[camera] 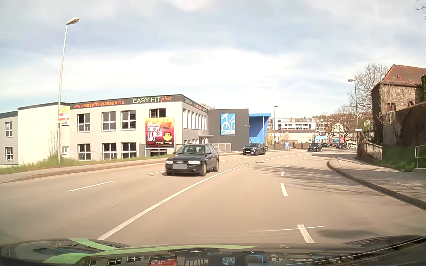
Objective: Follow the waypoints while adhering to traffic rules and regulations
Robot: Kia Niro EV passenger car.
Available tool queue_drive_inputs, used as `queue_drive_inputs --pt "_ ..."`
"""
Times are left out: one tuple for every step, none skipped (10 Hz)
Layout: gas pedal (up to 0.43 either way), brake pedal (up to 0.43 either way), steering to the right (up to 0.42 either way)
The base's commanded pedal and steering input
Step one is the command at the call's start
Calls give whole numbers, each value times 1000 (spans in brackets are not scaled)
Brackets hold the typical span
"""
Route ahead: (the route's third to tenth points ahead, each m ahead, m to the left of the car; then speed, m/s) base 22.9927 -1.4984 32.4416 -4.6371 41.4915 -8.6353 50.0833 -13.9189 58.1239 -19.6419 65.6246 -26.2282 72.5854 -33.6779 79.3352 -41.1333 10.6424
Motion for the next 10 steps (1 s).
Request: queue_drive_inputs --pt "0 0 57" --pt "0 0 57" --pt "0 0 57" --pt "0 0 57" --pt "0 0 56" --pt "0 0 52" --pt "0 0 50" --pt "0 0 50" --pt "0 0 50" --pt "0 0 50"
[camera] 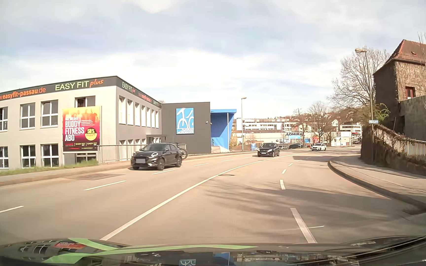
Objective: Follow the waypoints while adhering to traffic rules and regulations
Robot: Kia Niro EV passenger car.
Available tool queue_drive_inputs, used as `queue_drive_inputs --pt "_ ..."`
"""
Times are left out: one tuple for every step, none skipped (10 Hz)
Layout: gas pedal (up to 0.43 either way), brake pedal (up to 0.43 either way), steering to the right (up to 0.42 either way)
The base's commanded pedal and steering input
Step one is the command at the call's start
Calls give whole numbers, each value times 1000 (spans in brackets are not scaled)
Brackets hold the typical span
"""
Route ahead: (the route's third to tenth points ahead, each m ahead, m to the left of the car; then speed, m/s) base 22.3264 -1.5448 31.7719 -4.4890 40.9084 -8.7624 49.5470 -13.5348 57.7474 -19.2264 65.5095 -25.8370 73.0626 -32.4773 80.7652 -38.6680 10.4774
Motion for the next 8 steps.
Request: queue_drive_inputs --pt "0 0 50" --pt "0 0 51" --pt "0 0 51" --pt "8 0 51" --pt "20 0 53" --pt "28 0 53" --pt "28 0 53" --pt "47 0 54"
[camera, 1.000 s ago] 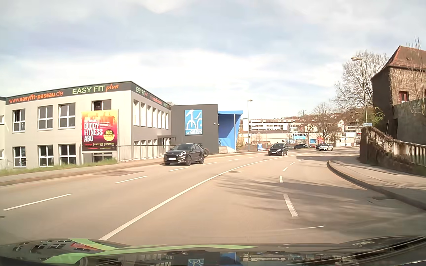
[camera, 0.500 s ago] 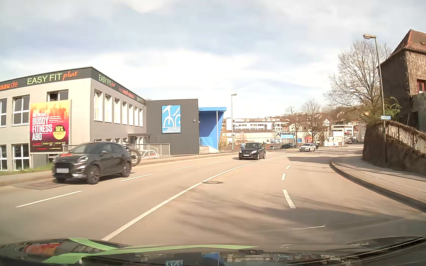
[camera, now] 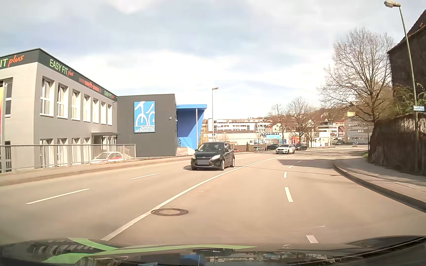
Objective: Follow the waypoints while adhering to traffic rules and regulations
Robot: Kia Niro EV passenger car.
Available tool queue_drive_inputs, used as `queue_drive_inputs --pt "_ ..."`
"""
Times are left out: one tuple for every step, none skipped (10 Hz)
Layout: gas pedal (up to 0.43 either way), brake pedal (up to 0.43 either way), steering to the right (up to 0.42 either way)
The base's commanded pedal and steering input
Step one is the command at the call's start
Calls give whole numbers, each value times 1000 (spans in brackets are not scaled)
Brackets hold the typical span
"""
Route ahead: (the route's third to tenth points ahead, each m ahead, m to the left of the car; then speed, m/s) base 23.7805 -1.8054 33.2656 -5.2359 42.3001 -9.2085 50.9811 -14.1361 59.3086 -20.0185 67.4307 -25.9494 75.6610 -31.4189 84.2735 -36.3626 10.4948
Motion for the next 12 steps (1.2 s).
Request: queue_drive_inputs --pt "59 0 55" --pt "67 0 54" --pt "67 0 55" --pt "67 0 56" --pt "67 0 60" --pt "67 0 61" --pt "67 0 60" --pt "59 0 57" --pt "59 0 55" --pt "59 0 55" --pt "59 0 54" --pt "59 0 54"
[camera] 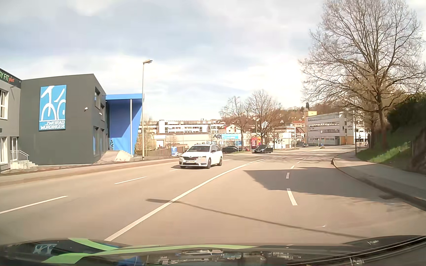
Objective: Follow the waypoints while adhering to traffic rules and regulations
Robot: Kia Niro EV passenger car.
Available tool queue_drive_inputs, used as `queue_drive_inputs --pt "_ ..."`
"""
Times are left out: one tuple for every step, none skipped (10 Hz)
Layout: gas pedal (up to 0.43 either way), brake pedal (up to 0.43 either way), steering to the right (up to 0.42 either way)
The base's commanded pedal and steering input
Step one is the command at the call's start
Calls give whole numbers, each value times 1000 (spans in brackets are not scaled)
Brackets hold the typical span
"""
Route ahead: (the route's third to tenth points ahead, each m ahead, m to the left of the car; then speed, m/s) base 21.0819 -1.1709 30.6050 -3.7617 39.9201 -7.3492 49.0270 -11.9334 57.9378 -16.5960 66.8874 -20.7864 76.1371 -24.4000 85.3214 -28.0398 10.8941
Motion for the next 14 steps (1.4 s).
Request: queue_drive_inputs --pt "59 0 54" --pt "0 0 54" --pt "0 0 54" --pt "0 0 53" --pt "0 0 52" --pt "0 0 51" --pt "0 0 50" --pt "0 0 48" --pt "0 0 48" --pt "0 0 48" --pt "0 0 48" --pt "0 0 48" --pt "0 0 48" --pt "0 0 48"
